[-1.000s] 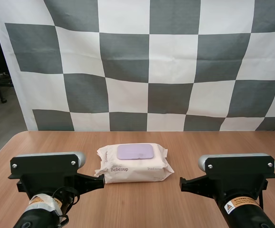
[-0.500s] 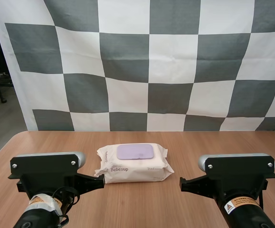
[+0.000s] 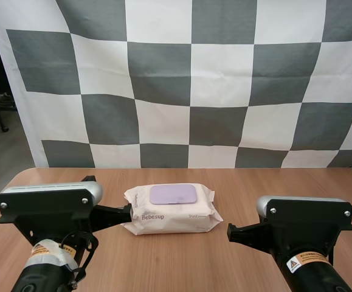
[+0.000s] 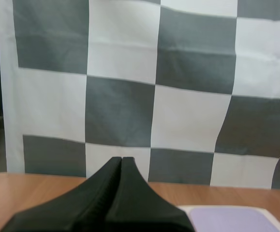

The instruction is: Open the wet wipes lid

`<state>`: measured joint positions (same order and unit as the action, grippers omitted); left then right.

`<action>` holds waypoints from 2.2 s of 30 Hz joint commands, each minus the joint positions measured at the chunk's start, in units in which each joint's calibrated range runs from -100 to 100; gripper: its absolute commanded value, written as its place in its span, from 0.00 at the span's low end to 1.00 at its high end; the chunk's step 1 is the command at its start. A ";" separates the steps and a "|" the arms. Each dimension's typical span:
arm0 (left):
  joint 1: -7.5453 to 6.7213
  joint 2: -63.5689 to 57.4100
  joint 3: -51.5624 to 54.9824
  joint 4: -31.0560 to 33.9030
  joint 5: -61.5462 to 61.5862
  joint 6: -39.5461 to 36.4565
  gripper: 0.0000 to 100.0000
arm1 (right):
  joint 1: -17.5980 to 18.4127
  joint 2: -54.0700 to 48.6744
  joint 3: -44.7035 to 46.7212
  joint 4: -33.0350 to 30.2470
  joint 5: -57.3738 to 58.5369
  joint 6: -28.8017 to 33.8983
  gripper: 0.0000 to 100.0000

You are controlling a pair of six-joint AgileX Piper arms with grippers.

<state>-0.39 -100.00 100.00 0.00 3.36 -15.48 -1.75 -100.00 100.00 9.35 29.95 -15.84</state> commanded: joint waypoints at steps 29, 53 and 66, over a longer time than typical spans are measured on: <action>-0.04 0.00 0.00 2.05 -101.36 9.04 0.00 | -1.10 0.00 0.00 6.98 -129.95 -0.06 0.00; 0.04 0.00 -0.33 -7.01 -103.36 11.87 0.00 | -1.10 0.00 -3.26 4.28 -100.76 -5.83 0.00; 0.04 0.00 -0.84 2.75 -103.36 11.76 0.00 | -1.10 0.00 -3.26 2.50 -89.66 -6.95 0.00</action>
<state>-0.39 -100.00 99.18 -1.05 -99.99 -3.71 -2.83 -100.00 96.78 11.83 -59.70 -22.76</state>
